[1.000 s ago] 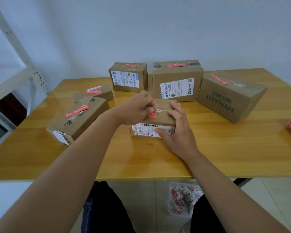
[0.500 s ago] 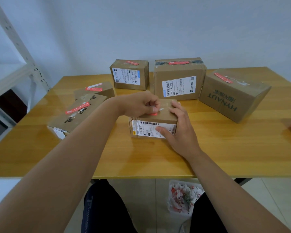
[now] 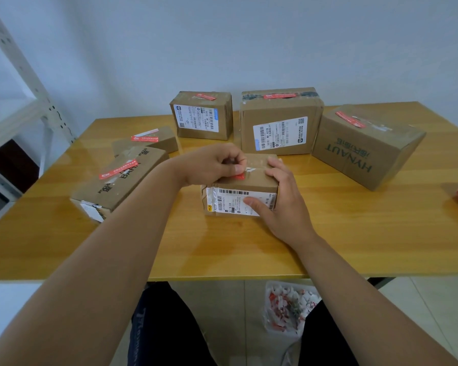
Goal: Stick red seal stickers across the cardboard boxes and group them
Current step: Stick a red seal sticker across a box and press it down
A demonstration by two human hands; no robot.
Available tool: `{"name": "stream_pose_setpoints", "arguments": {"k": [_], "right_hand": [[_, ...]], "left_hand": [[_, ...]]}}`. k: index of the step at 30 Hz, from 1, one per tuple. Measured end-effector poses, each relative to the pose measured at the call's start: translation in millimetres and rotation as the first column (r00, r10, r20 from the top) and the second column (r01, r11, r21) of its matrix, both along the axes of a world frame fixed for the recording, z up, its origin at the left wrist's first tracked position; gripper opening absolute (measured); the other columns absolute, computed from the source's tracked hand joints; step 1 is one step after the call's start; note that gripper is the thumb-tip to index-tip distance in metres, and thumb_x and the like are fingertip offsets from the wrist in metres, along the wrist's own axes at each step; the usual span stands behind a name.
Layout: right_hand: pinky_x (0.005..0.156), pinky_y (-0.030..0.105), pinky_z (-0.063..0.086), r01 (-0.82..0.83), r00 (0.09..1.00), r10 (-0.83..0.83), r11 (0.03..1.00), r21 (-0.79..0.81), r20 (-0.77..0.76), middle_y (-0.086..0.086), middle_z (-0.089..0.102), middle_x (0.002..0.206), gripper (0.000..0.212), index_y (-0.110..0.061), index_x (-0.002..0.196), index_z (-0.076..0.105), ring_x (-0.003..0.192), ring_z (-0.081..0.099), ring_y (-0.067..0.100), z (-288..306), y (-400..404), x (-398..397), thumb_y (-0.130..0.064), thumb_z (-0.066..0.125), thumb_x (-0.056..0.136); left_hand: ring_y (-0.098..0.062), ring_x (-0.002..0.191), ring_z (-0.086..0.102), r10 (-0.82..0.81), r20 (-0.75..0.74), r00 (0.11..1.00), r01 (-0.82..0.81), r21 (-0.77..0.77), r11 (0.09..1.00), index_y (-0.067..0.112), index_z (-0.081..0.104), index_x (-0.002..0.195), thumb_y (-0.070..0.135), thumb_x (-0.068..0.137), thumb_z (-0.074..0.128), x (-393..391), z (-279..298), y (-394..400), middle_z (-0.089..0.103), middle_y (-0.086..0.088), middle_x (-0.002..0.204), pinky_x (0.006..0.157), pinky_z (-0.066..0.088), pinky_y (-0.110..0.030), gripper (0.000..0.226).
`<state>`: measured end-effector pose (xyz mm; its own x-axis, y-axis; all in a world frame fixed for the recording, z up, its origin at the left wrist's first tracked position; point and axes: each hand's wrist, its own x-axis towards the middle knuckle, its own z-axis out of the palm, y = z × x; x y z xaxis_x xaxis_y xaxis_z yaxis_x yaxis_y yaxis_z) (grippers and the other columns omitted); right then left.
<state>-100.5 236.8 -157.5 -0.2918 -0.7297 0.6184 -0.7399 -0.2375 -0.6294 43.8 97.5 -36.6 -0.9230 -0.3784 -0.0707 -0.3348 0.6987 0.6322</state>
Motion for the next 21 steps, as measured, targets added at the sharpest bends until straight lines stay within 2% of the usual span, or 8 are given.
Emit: {"name": "stream_pose_setpoints", "arguments": {"k": [3,5,8,9,10,12,14,21], "right_hand": [[0.115,0.029,0.03,-0.004,1.0,0.004,1.0,0.005,0.004,0.003,0.033,0.154,0.065,-0.015,0.135,0.038,0.148,0.023,0.02,0.0,0.2,0.2,-0.043,0.069,0.085],[0.115,0.025,0.029,-0.003,1.0,0.003,1.0,0.006,0.004,0.003,0.033,0.154,0.065,-0.016,0.135,0.038,0.148,0.022,0.019,-0.4,0.1,-0.2,-0.044,0.069,0.085],[0.115,0.024,0.028,0.0,1.0,0.0,1.0,0.009,0.001,0.003,0.033,0.154,0.064,-0.017,0.134,0.038,0.148,0.023,0.019,0.5,-0.2,0.0,-0.045,0.068,0.085],[0.115,0.025,0.028,-0.001,1.0,0.001,1.0,0.009,0.001,0.004,0.033,0.154,0.064,-0.016,0.134,0.038,0.148,0.023,0.02,0.4,-0.2,0.2,-0.044,0.068,0.085],[0.115,0.026,0.029,-0.003,1.0,0.003,1.0,0.006,0.0,0.004,0.033,0.154,0.064,-0.015,0.134,0.038,0.148,0.023,0.02,0.2,-0.1,0.2,-0.044,0.068,0.085],[0.115,0.03,0.03,-0.005,1.0,0.005,1.0,0.003,0.002,0.004,0.033,0.154,0.064,-0.016,0.134,0.037,0.148,0.023,0.021,0.1,-0.1,0.2,-0.043,0.069,0.085],[0.115,0.033,0.032,-0.01,1.0,0.01,1.0,0.004,0.005,0.004,0.033,0.154,0.064,-0.017,0.135,0.037,0.148,0.023,0.02,0.0,0.1,0.5,-0.042,0.07,0.085],[0.116,0.037,0.032,-0.015,1.0,0.015,1.0,0.005,0.004,0.005,0.032,0.155,0.065,-0.015,0.136,0.037,0.148,0.023,0.021,0.0,0.0,0.4,-0.04,0.071,0.085]], "left_hand": [[0.004,0.06,0.05,0.028,-0.04,0.999,-0.025,0.086,0.996,0.023,0.057,0.088,0.016,0.101,0.051,2.2,1.7,0.7,0.056,0.006,0.078,0.055,0.041,-0.013,0.015],[0.003,0.059,0.05,0.033,-0.058,0.998,-0.025,0.132,0.991,0.021,0.056,0.088,0.012,0.101,0.048,4.3,2.3,0.4,0.057,0.002,0.08,0.052,0.041,-0.013,0.017],[-0.014,0.08,0.055,0.02,-0.094,0.995,-0.004,0.174,0.985,0.021,0.055,0.087,0.012,0.102,0.047,6.6,1.0,-2.0,0.061,-0.02,0.093,0.069,0.047,-0.025,0.019],[-0.02,0.083,0.054,0.024,-0.104,0.994,-0.004,0.191,0.982,0.021,0.055,0.087,0.012,0.102,0.047,7.2,0.8,-2.6,0.061,-0.022,0.094,0.074,0.046,-0.031,0.019],[-0.021,0.082,0.053,0.03,-0.115,0.993,-0.006,0.204,0.979,0.022,0.054,0.088,0.013,0.102,0.046,7.5,0.8,-2.8,0.061,-0.017,0.091,0.074,0.046,-0.033,0.019],[-0.014,0.073,0.049,0.035,-0.142,0.989,-0.003,0.218,0.976,0.023,0.053,0.087,0.014,0.103,0.045,7.7,1.4,-1.9,0.059,-0.005,0.085,0.065,0.044,-0.024,0.02],[-0.007,0.067,0.047,0.043,-0.169,0.985,-0.003,0.229,0.973,0.022,0.052,0.087,0.014,0.103,0.045,7.9,1.6,-1.2,0.057,-0.001,0.083,0.058,0.041,-0.017,0.019],[-0.006,0.067,0.048,0.056,-0.216,0.975,-0.001,0.249,0.969,0.021,0.052,0.09,0.016,0.104,0.043,8.9,-1.0,-2.6,0.056,0.003,0.078,0.06,0.04,-0.016,0.016]]}}
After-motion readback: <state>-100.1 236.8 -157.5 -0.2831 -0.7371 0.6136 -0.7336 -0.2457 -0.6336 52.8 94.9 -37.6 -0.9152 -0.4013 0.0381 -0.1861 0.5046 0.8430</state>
